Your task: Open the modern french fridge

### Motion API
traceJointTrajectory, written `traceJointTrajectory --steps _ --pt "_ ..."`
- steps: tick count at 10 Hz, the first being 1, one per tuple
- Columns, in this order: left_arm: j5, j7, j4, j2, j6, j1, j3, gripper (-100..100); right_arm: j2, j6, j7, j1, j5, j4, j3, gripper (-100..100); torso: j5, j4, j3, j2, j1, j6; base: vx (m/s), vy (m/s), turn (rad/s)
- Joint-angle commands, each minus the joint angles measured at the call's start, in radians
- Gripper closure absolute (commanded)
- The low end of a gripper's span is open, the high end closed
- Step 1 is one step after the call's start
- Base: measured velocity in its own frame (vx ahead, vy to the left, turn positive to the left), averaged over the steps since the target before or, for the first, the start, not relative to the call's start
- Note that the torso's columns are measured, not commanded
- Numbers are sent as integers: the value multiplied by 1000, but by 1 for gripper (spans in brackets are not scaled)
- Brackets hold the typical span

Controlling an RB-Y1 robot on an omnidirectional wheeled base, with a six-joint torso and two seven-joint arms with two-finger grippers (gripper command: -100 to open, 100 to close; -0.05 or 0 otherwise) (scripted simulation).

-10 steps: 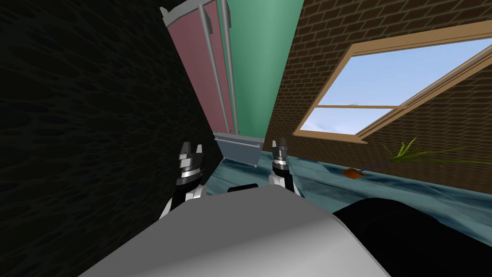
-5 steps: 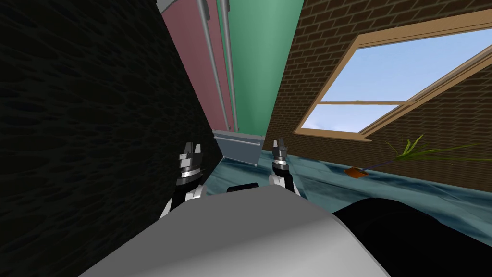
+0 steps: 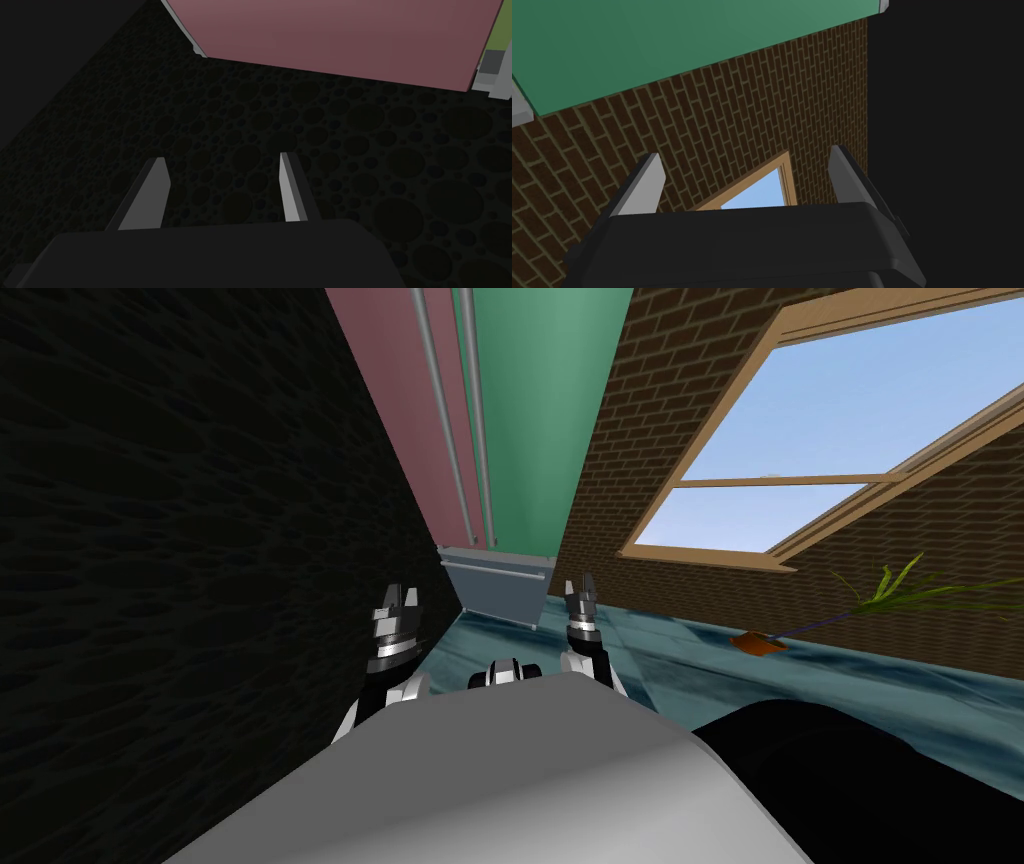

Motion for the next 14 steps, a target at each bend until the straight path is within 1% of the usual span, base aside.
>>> traceJointTrajectory --steps 1,3,6,14 --pt "0 0 0 0 0 0 0 0 -58 13 3 -12 15 14 -3 -100 0 10 -20 9 1 0 2 37 23" --pt "0 0 0 0 0 0 0 0 -124 32 10 -32 45 44 -4 -100 0 14 -25 13 -1 0 7 49 57" --pt "0 0 0 0 0 0 0 0 -216 71 25 -74 107 105 -7 -100 0 14 -25 13 1 0 21 88 90" --pt "0 0 0 0 0 0 0 0 -434 203 73 -213 314 311 -15 -100 0 14 -25 14 -1 0 34 119 117"
